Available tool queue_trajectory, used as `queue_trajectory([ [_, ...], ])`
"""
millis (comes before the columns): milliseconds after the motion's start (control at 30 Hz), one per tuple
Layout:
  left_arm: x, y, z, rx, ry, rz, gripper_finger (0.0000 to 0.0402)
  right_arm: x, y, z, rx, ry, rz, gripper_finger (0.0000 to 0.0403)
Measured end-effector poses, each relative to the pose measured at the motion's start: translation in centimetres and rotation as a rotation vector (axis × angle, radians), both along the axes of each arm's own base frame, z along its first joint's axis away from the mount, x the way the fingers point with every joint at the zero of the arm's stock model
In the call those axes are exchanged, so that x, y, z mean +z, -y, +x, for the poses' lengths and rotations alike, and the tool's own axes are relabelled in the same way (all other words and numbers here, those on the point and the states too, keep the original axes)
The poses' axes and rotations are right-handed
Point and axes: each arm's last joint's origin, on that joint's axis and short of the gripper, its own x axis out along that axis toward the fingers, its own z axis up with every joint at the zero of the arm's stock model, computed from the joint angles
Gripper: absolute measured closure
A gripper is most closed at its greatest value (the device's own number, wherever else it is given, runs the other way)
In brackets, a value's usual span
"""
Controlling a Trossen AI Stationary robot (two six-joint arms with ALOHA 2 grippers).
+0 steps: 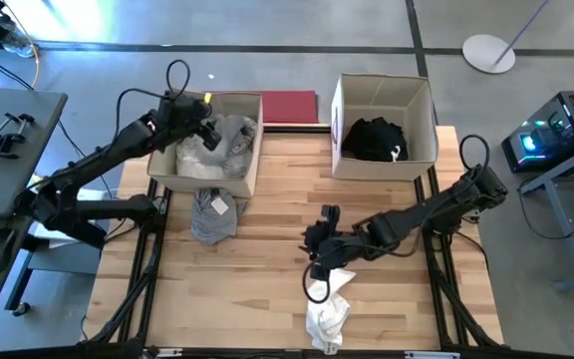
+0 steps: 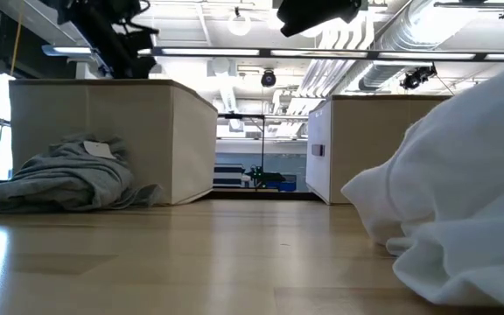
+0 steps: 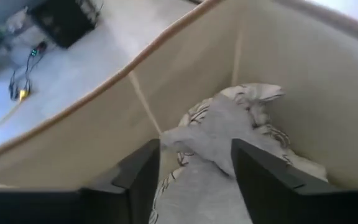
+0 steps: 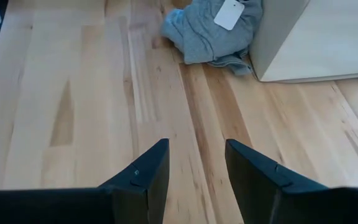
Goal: Sort clothes
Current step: Put the gray shorts into the left laundry organizer, then put the white shorts into the left laundry organizer
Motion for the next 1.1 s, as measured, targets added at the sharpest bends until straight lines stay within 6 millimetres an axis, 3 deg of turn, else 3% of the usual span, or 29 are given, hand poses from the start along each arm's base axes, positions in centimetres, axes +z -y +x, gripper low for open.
queue_trajectory([
  [133,-0.6,-0.4,0.1,0.002,0.025,-0.068,0.0183,0.0,-0.1,0.0,0.000,0.000,0.004,0.0258],
  [300,-1.8,-0.3,0.9,-0.052,0.024,-0.146,0.0191,0.0,-0.1,0.0,0.007,-0.005,0.008,0.0258],
  [600,-8.4,-3.9,2.0,0.047,-0.151,-0.363,0.0247,0.0,-0.2,-0.1,-0.011,0.001,0.035,0.0258],
  [700,-9.5,-5.0,2.4,0.058,-0.187,-0.397,0.0264,-0.1,-0.5,-0.2,-0.006,-0.002,0.038,0.0258],
  [800,-8.4,-5.3,2.8,0.057,-0.197,-0.407,0.0274,-0.1,-0.8,-0.4,0.007,-0.018,0.039,0.0258],
  [967,-3.9,-4.7,3.3,0.025,-0.161,-0.359,0.0279,-0.5,-1.2,-1.0,0.024,-0.079,0.099,0.0258],
  [1100,-0.7,-3.1,3.3,-0.021,-0.090,-0.274,0.0279,-0.6,-2.3,-1.4,0.115,-0.121,0.204,0.0258],
])
